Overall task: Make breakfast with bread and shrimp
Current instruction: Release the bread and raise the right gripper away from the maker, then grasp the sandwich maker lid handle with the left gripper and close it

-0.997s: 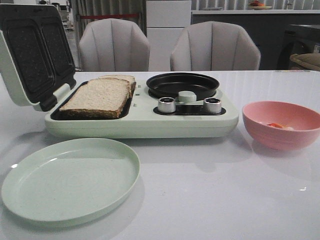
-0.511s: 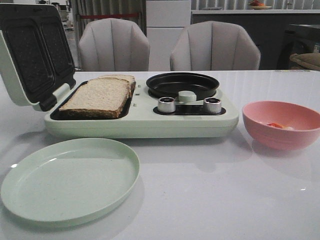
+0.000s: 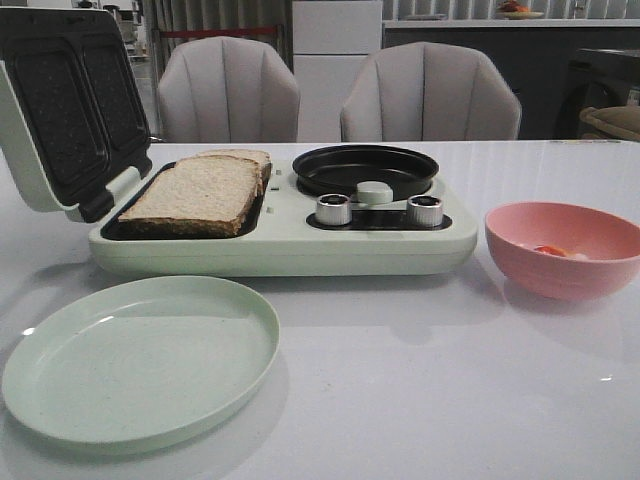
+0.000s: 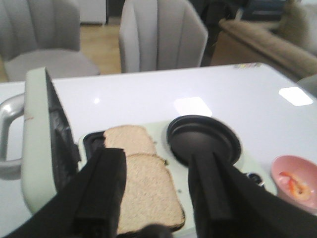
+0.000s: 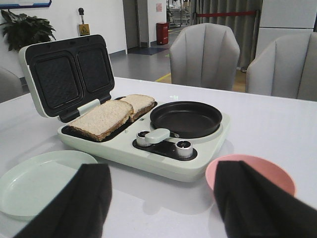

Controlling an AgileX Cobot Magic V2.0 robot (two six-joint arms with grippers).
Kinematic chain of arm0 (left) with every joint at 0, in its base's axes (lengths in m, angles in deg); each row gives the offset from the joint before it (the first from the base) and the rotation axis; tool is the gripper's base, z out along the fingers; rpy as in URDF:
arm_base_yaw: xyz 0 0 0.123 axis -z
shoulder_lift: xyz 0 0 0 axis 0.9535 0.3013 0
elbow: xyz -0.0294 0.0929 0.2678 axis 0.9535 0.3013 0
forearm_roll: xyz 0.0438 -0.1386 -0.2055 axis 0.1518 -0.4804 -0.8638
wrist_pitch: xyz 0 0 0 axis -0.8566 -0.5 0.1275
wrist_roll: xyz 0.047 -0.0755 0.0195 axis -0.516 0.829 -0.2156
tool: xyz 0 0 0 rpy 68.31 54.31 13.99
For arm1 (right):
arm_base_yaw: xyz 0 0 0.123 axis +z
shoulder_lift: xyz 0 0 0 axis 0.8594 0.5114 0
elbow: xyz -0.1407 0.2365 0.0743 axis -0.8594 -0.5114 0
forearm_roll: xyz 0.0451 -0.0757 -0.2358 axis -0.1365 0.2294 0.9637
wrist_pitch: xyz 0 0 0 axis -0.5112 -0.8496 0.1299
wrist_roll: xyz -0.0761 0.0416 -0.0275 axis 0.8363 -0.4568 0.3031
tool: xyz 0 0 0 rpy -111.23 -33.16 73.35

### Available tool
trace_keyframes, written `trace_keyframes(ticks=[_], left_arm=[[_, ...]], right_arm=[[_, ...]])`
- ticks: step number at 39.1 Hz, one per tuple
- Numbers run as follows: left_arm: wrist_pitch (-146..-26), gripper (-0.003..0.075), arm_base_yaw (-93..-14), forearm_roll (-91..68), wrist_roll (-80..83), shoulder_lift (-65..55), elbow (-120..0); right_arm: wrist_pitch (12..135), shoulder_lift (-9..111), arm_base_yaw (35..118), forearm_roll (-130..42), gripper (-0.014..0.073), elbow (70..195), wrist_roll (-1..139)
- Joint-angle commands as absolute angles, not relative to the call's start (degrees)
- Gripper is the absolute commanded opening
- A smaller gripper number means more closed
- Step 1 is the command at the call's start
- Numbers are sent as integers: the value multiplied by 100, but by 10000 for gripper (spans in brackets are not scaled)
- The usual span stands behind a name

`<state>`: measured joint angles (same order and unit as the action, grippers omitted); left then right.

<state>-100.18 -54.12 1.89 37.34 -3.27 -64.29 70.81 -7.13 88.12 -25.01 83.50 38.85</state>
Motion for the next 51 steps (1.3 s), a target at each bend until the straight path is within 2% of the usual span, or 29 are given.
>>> trace_keyframes(ticks=[1, 7, 14, 20, 26, 51], left_arm=[[-10393, 375, -5922, 74, 3797, 198, -7197], [-11367, 375, -7059, -736, 3334, 1031, -8089], [-12049, 375, -8270, -3247, 1927, 1669, -8599], [-12457, 375, -9024, -4633, 1322, 2129, -8669], [-12711, 375, -9258, -5041, 1039, 2595, -8669], [-13053, 365, -9190, -6096, 130, 3969, -8677]], right_arm=[[7594, -650, 8792, -2484, 540, 8513, 3896], [7594, -650, 8792, -2484, 540, 8513, 3896], [7594, -650, 8792, -2484, 540, 8513, 3896], [7594, -650, 8792, -2484, 540, 8513, 3896], [7594, -650, 8792, -2484, 540, 8513, 3896], [7594, -650, 8792, -2484, 540, 8513, 3896]])
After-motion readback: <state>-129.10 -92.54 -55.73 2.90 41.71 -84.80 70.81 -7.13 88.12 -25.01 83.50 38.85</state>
